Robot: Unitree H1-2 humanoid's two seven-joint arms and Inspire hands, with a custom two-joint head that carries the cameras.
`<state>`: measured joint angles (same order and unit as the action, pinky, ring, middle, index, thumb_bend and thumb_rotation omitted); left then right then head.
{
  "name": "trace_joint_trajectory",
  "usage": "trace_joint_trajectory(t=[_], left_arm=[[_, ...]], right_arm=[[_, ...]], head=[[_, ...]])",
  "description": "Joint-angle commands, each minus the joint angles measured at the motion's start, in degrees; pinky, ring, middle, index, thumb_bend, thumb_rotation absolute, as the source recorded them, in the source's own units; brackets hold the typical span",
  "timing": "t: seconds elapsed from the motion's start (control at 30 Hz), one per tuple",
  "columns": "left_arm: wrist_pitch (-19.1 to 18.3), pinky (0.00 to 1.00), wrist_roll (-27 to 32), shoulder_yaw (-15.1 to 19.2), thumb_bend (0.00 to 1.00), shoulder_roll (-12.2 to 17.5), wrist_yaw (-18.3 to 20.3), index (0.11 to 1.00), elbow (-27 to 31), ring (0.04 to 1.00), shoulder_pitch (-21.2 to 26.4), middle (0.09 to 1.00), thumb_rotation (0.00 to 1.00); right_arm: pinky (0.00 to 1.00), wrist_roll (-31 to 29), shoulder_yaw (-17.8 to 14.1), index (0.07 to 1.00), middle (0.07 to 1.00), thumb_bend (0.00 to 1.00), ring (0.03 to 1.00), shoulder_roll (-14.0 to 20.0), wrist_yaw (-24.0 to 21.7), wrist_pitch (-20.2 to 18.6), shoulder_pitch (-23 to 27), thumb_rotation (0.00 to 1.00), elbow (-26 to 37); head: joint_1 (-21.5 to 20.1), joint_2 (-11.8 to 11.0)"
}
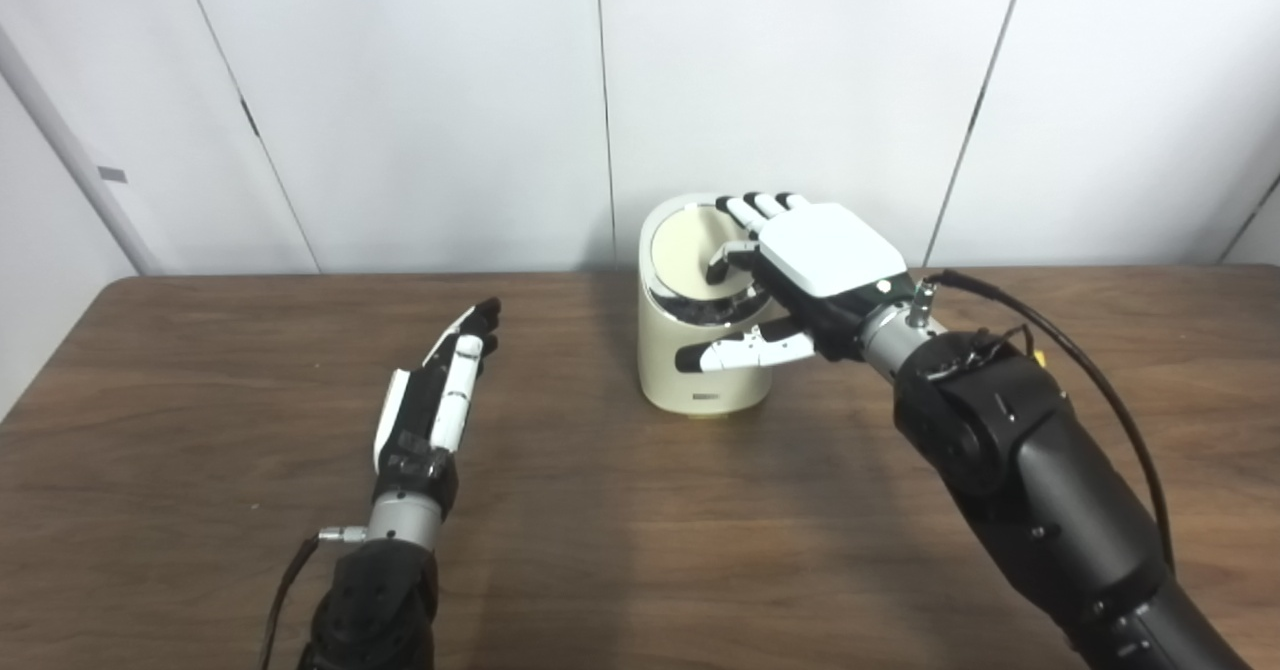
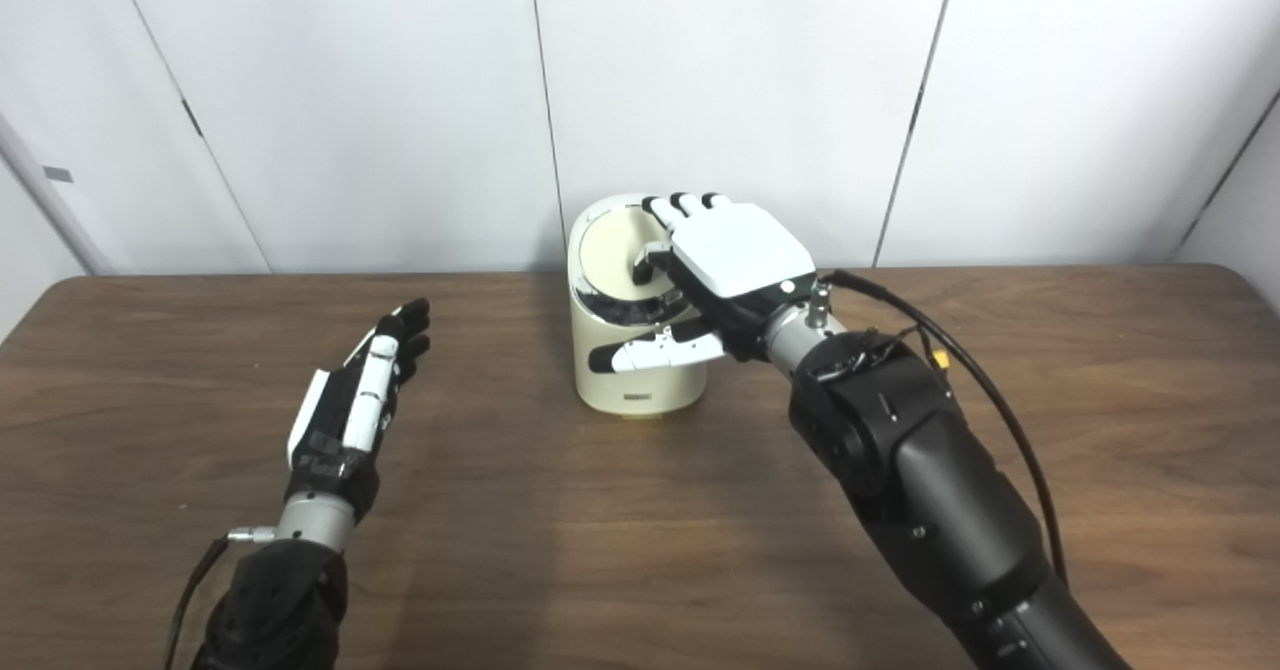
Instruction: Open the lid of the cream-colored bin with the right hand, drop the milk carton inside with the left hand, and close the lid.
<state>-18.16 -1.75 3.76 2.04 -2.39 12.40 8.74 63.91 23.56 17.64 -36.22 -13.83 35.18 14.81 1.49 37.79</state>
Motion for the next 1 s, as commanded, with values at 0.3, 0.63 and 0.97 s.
trace_joint_trajectory(t=[0.3, 0.63, 0.97], left_arm=[[2.3, 0.96, -0.1, 0.2, 0.45, 0.5, 0.1, 0.910, 0.3, 0.923, 2.3, 0.925, 0.92], [3.6, 0.99, 0.3, 0.1, 0.43, 0.5, 0.6, 0.921, -1.1, 0.938, 2.1, 0.936, 0.91], [3.4, 1.00, 0.8, 1.2, 0.43, 2.2, 1.4, 0.936, 0.2, 0.931, 1.3, 0.934, 0.91]], right_arm=[[1.00, 2.3, -4.3, 0.859, 1.000, 0.64, 1.000, 0.0, -5.6, -1.4, 2.2, 1.00, 6.9], [1.00, 2.1, -7.6, 0.901, 1.000, 0.65, 1.000, -0.1, -3.8, -0.7, 1.7, 1.00, 7.7], [1.00, -2.4, -14.1, 0.982, 1.000, 0.62, 1.000, -1.5, -1.9, -4.1, -5.9, 0.99, 9.9]], head=[[-0.2, -0.1], [-0.4, -0.6], [-0.3, -1.2]])
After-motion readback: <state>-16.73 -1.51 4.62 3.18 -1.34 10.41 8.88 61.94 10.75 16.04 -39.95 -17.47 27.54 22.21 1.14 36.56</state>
